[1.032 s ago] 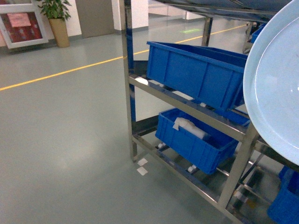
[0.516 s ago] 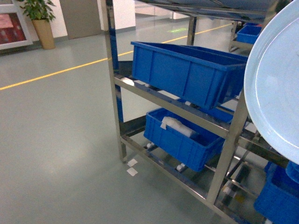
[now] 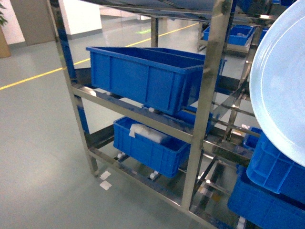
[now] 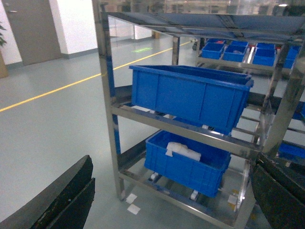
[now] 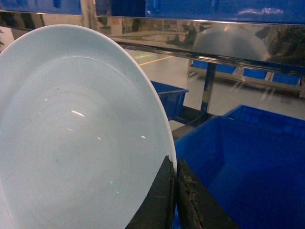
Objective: Place blue tray on left shelf second layer neatly
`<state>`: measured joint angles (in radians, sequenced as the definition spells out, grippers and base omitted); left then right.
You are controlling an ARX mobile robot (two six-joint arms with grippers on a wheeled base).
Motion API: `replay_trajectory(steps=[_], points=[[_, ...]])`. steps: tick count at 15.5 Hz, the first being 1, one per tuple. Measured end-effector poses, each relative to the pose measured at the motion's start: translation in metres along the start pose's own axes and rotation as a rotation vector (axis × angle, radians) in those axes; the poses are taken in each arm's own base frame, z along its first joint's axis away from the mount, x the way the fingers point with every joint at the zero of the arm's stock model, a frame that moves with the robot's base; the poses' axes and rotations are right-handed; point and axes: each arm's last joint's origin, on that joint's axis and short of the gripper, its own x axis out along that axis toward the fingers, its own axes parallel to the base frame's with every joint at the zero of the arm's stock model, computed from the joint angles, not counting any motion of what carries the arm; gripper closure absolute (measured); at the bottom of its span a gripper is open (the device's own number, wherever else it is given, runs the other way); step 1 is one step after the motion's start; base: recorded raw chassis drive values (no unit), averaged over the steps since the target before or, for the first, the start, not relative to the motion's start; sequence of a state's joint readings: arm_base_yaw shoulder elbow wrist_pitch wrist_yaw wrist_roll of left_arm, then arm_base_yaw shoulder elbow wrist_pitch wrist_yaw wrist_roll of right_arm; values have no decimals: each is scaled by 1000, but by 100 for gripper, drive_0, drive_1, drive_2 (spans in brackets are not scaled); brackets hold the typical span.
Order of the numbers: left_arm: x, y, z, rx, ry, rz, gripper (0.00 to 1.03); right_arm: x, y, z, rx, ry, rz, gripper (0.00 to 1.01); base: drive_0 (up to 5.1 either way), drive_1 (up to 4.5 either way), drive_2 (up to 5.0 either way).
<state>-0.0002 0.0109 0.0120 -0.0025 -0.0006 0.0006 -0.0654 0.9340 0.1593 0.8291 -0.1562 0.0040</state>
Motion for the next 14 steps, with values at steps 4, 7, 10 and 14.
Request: replay_trajectory(steps=[4, 7, 10, 14], points=[[0, 0, 0, 0, 4, 0, 5, 1, 0, -1, 2, 11, 0, 99, -150, -150, -150], [0, 0, 0, 0, 1, 0, 5, 1, 0, -1, 1, 9, 0, 99, -150, -150, -150], [0, 0, 0, 0, 1, 0, 5, 1, 0, -1, 1, 9, 0, 99, -150, -150, -150], [0, 0, 0, 0, 3, -1, 5, 0, 0, 0, 0, 0, 0, 99, -150, 57, -358]])
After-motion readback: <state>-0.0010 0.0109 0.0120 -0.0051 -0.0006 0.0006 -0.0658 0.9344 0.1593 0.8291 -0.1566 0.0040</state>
